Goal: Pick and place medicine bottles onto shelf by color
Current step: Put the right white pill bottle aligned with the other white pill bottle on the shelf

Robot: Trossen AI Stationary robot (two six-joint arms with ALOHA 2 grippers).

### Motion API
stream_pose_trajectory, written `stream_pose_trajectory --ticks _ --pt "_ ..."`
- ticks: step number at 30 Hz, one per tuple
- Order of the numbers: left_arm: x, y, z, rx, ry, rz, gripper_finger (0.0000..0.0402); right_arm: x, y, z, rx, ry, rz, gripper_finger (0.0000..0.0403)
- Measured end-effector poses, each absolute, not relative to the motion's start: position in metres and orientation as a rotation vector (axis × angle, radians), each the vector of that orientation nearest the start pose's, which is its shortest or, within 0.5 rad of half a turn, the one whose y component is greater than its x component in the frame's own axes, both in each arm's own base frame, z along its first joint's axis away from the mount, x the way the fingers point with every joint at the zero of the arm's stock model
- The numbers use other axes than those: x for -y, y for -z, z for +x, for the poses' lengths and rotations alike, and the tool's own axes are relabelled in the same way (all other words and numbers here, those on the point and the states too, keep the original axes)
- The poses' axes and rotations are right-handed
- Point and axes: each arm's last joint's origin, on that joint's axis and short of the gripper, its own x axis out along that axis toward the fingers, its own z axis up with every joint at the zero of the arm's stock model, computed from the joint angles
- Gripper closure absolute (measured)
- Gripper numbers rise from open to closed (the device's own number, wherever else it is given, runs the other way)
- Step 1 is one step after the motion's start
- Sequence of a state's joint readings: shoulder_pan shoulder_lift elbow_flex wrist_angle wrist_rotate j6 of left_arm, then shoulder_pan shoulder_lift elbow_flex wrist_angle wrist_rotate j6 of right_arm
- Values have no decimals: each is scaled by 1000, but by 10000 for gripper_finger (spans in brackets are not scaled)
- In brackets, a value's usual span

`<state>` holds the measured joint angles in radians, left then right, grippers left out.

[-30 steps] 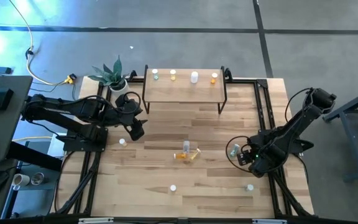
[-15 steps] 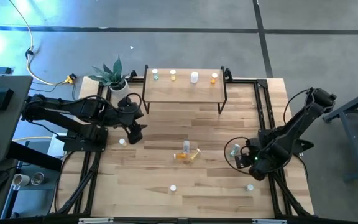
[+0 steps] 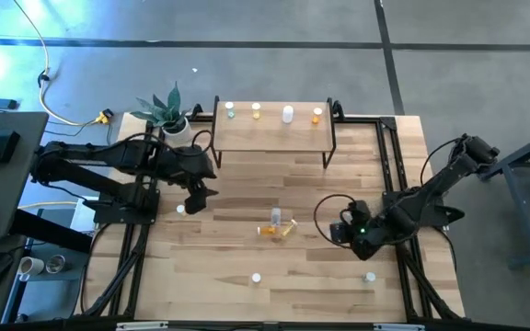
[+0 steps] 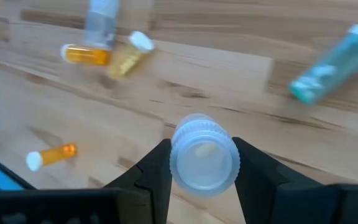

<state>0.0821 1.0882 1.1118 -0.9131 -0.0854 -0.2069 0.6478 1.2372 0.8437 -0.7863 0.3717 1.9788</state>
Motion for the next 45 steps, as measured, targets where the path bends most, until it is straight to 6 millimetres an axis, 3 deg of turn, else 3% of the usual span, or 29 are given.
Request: stream_pose_trajectory --ticks 8,19,28,37,45 --pt "-19 -330 204 -848 -143 -179 172 -117 -239 222 -764 693 1153 276" --pt "-19 -344 217 -647 -98 -185 172 -84 -291 258 -718 510 932 276" --pt "-20 -356 232 -471 -104 -254 172 -49 -331 275 -729 270 757 276" --pt "-23 -347 270 -378 -102 -301 172 -26 -366 280 -685 43 615 276" --pt "-25 -328 310 -312 -68 -307 172 -14 -368 280 -687 -35 542 276"
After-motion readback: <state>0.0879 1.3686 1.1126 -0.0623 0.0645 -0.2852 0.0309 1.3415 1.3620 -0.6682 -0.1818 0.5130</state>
